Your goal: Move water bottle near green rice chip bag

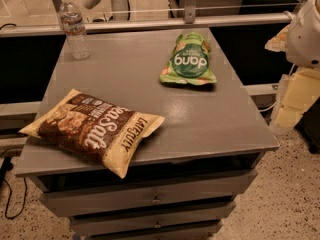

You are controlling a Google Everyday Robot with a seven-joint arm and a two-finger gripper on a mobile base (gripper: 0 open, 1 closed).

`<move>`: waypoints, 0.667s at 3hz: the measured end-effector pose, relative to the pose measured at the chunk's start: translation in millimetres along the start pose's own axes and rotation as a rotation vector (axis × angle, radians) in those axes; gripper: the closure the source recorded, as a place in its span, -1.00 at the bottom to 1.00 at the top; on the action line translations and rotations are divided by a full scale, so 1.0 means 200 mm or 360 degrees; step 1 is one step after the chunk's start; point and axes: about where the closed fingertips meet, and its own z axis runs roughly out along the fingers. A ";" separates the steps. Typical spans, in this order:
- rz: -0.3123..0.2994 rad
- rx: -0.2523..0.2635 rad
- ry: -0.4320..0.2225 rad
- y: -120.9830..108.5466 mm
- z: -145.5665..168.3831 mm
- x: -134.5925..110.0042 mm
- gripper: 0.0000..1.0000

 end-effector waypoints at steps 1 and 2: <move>0.0000 0.0000 0.0000 0.00 0.00 0.00 -1.00; -0.0040 0.0026 -0.0137 -0.13 0.04 -0.17 -1.00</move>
Offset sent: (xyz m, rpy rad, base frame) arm 0.0894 0.0700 0.0143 0.1831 -0.0966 0.1103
